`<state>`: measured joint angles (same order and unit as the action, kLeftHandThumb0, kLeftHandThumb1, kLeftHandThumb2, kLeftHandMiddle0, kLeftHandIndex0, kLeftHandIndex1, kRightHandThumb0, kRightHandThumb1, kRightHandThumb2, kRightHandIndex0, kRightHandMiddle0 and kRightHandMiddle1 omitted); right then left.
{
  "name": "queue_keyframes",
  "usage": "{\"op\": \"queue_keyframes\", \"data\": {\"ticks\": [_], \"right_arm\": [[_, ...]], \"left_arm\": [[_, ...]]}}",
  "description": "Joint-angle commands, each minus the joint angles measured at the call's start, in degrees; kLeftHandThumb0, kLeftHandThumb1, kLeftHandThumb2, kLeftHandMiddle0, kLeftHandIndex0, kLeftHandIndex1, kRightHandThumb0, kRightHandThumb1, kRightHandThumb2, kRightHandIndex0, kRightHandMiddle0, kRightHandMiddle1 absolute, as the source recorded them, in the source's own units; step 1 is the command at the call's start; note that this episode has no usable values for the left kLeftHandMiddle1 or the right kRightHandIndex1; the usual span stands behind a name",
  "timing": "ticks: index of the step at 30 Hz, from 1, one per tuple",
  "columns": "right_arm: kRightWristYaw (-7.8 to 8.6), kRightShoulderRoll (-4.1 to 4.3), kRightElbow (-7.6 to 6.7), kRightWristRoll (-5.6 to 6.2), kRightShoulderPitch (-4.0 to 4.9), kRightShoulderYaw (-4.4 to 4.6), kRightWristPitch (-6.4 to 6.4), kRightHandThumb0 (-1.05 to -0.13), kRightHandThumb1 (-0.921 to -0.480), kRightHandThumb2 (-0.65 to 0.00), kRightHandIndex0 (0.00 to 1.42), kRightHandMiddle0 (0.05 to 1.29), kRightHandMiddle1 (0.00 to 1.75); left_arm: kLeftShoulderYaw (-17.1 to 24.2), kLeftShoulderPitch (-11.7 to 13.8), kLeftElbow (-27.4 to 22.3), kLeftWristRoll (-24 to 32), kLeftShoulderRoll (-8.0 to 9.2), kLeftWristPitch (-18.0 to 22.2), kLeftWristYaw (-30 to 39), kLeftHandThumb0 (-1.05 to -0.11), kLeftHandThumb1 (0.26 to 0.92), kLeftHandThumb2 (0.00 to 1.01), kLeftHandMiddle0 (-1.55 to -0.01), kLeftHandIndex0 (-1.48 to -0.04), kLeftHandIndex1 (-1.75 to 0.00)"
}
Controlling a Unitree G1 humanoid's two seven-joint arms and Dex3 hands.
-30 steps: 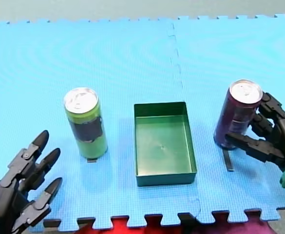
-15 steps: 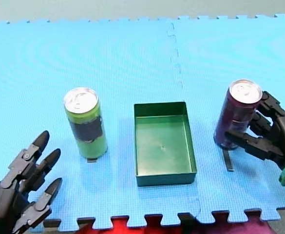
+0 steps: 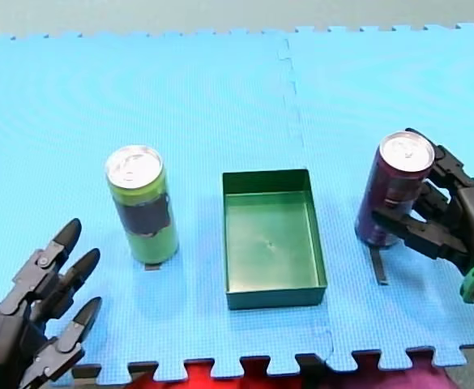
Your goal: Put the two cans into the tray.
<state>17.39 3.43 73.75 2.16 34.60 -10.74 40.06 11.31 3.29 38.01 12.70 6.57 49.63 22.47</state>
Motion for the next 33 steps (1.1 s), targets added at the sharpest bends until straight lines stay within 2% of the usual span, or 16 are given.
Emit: {"op": "queue_keyframes", "data": {"ticks": [1, 11, 32, 33], "right_arm": [[-0.25, 0.03, 0.25, -0.10, 0.72, -0.04, -0.53, -1.048, -0.778, -0.016, 0.42, 0.36, 0.01], [-0.52, 0.16, 0.61, -0.56, 1.54, -0.02, -1.47, -1.048, -0.785, -0.012, 0.43, 0.36, 0.01], [-0.48, -0.50, 0.68, -1.56, 1.99, 0.67, -1.63, -1.048, -0.804, -0.011, 0.44, 0.37, 0.00], [-0.63, -0.50, 0.66, -1.68, 2.00, 0.77, -1.50, -1.048, -0.805, -0.010, 0.45, 0.40, 0.02]], "left_arm": [[0.1, 0.2, -0.4, 0.2, 0.30, -0.2, -0.1, -1.048, 0.921, 0.48, -0.38, -0.26, 0.00], [0.0, 0.6, -1.0, -0.1, 0.31, -0.2, -0.6, -1.048, 0.921, 0.49, -0.38, -0.27, 0.00], [-0.4, 1.5, -2.9, -0.6, 0.05, -0.9, -2.0, -1.048, 0.921, 0.49, -0.39, -0.27, 0.00], [-0.4, 1.5, -3.0, -0.6, 0.07, -0.9, -2.0, -1.048, 0.921, 0.50, -0.39, -0.27, 0.00]]}}
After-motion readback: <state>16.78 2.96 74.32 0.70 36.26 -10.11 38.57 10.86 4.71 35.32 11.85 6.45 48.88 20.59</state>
